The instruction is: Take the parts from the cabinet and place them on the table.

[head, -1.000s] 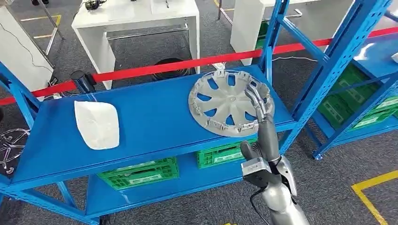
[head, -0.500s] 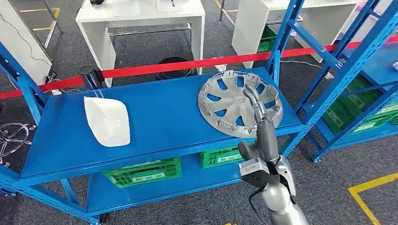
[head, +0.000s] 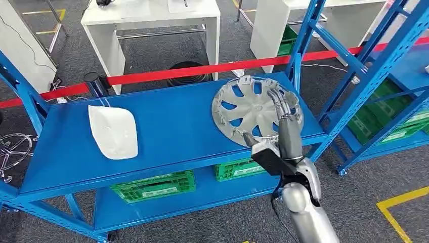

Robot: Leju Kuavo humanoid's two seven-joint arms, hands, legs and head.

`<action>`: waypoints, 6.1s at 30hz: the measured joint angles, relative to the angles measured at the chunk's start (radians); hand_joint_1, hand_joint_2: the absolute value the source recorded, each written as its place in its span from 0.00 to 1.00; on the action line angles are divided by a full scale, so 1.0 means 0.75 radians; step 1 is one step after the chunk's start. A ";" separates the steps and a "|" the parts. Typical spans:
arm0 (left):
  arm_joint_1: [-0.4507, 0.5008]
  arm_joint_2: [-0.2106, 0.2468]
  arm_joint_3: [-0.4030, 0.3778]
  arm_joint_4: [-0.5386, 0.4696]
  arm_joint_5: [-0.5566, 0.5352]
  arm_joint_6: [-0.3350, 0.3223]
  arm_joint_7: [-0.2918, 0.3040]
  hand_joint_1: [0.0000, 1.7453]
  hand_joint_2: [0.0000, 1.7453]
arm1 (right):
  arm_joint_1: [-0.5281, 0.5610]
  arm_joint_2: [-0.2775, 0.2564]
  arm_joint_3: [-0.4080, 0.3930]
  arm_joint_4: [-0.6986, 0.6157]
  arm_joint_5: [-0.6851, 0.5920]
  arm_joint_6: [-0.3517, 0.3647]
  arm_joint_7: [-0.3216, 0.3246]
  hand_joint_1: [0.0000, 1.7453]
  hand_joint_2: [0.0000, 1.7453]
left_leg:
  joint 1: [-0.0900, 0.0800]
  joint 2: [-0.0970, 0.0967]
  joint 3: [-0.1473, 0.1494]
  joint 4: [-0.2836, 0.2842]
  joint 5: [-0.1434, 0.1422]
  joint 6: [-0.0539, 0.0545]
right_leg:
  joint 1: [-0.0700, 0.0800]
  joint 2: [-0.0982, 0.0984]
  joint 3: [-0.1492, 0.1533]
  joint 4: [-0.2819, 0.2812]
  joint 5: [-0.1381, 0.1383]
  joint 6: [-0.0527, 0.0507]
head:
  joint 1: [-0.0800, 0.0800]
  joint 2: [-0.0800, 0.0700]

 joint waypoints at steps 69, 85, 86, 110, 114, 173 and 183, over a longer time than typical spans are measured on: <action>-0.047 -0.033 0.099 -0.003 0.003 0.101 0.039 0.00 0.00 | -0.549 -0.122 -0.026 1.230 0.029 0.409 -0.083 0.00 1.00 | 0.000 -0.008 0.007 -0.005 0.002 -0.003 | 0.000 -0.007 0.005 0.002 -0.003 -0.001 | 0.000 0.000; -0.051 -0.043 0.102 -0.003 0.030 0.119 0.018 0.00 0.00 | -0.611 -0.183 0.092 1.325 0.195 0.441 0.058 1.00 1.00 | 0.000 -0.008 0.024 -0.005 0.000 -0.003 | 0.001 -0.007 0.022 -0.001 -0.005 -0.001 | 0.000 0.000; -0.052 -0.043 0.102 -0.003 0.032 0.121 0.017 0.00 0.00 | -0.612 -0.184 0.095 1.327 0.200 0.441 0.058 1.00 1.00 | 0.000 -0.008 0.025 -0.005 0.000 -0.003 | 0.001 -0.007 0.022 -0.001 -0.005 -0.001 | 0.000 0.000; -0.054 -0.049 0.126 -0.004 -0.001 0.161 -0.050 0.00 1.00 | -0.617 -0.193 0.116 1.329 0.180 0.432 0.047 1.00 1.00 | 0.000 -0.011 0.024 -0.005 -0.001 -0.002 | 0.001 -0.008 0.023 -0.002 -0.006 -0.001 | 0.000 0.000; -0.053 -0.048 0.074 -0.004 -0.162 0.315 -0.001 0.00 1.00 | -0.608 -0.195 0.116 1.329 0.201 0.401 0.028 1.00 1.00 | 0.000 -0.011 0.024 -0.005 -0.001 -0.002 | 0.001 -0.008 0.024 -0.002 -0.006 -0.001 | 0.000 0.000; -0.002 -0.053 0.234 -0.003 -0.344 0.335 -0.014 0.00 1.00 | -0.253 -0.390 0.672 -0.019 0.672 0.202 0.275 1.00 1.00 | -0.006 0.008 0.019 -0.043 0.026 0.039 | -0.014 -0.046 -0.054 0.130 -0.102 0.025 | 0.009 0.000; -0.002 -0.053 0.235 -0.001 -0.345 0.335 -0.013 0.00 1.00 | -0.219 -0.410 0.689 -0.031 0.666 0.193 0.291 1.00 1.00 | -0.011 0.028 -0.020 0.009 0.021 -0.005 | -0.009 -0.068 0.000 0.045 -0.024 0.004 | 0.011 0.000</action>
